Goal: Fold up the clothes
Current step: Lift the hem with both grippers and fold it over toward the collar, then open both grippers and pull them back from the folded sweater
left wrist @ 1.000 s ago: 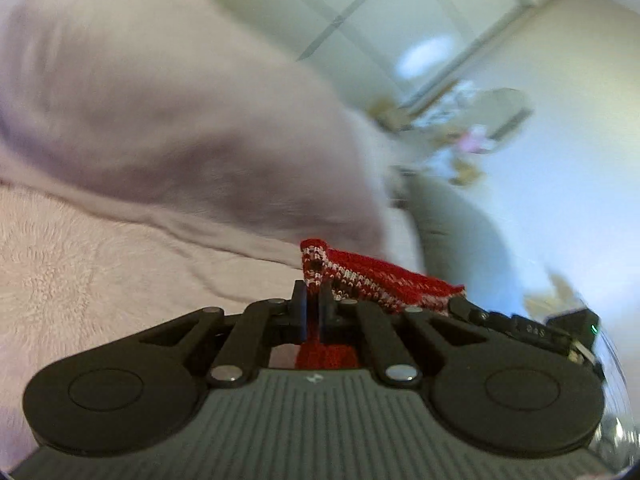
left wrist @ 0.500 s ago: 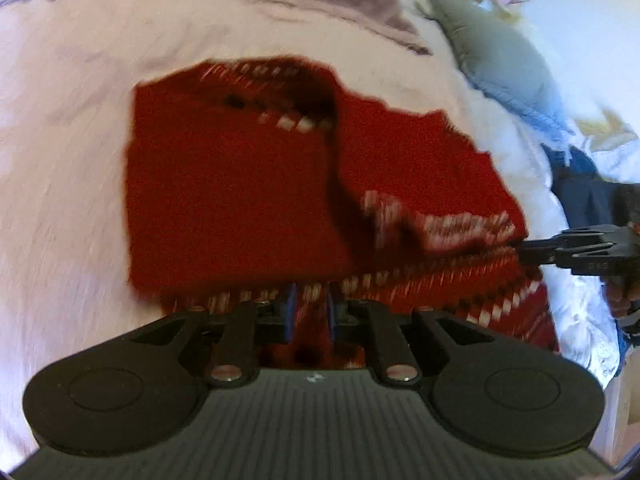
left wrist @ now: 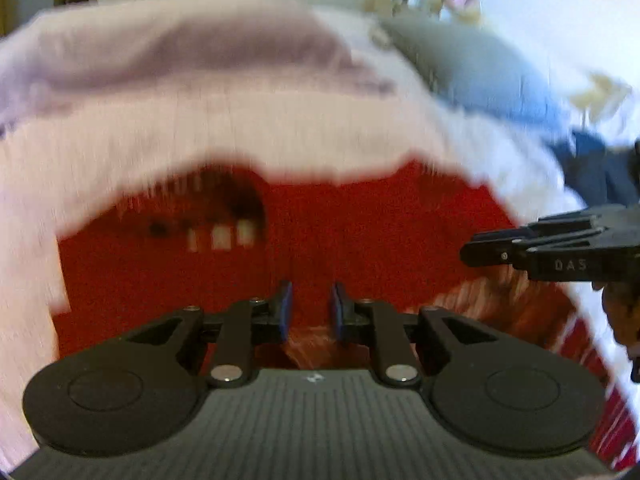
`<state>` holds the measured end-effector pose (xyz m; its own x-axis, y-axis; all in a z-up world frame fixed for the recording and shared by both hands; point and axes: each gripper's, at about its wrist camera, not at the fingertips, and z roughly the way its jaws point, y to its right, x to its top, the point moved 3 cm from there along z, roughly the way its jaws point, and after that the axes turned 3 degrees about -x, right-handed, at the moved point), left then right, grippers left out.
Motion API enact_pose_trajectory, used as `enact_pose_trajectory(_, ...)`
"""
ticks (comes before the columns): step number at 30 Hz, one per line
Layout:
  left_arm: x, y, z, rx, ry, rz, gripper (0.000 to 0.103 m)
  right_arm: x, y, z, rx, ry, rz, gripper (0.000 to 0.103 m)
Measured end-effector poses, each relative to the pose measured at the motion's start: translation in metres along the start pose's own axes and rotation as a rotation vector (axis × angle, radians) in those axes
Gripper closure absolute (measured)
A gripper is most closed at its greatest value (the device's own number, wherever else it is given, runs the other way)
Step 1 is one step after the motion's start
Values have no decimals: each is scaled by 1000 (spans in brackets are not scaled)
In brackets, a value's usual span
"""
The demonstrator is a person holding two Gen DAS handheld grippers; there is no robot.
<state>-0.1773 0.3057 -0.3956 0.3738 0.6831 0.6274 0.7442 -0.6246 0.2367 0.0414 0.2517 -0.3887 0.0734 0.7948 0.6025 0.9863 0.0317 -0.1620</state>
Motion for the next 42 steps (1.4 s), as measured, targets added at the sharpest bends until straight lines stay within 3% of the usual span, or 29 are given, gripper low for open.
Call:
enact_pose_trajectory(4, -27, -7, -25, -5, 25, -62, 86, -29, -4, -12, -36, 17, -40, 80)
enact_pose_trajectory(7, -22, -4, -41, 16, 23, -47, 86, -26, -6, -22, -65, 5, -20, 79)
enact_pose_trajectory(10, -15, 0, -53, -10, 64, -39, 86, -16, -13, -38, -106, 49, -20, 79)
enact_pose_trajectory(12, -21, 3, -44, -8, 13, -29, 85, -20, -18, -34, -117, 29, -32, 79)
enact_pose_trajectory(15, -37, 9, -38, 44, -49, 30, 83, -38, -20, -21, -159, -82, -18, 79)
enact_pose_trajectory(19, -41, 11, -71, 26, -27, -14, 84, -43, -35, -56, -201, -64, 26, 79)
enact_pose_trajectory(22, -56, 13, -86, 28, -58, -34, 84, -56, -43, -79, -215, -66, 79, 79)
enact_pose_trajectory(26, -92, 19, -100, 53, -120, -22, 84, -100, -44, -91, -300, -156, 121, 79)
enact_pose_trajectory(30, -131, 23, -131, 70, -120, -49, 84, -158, -42, -116, -346, -239, 112, 78)
enact_pose_trajectory(37, -212, 48, -197, 153, -123, -96, 84, -247, -36, -177, -284, -308, 205, 76)
enact_pose_trajectory(42, -252, 91, -231, 263, -156, -145, 85, -280, -40, -213, -241, -284, 93, 76)
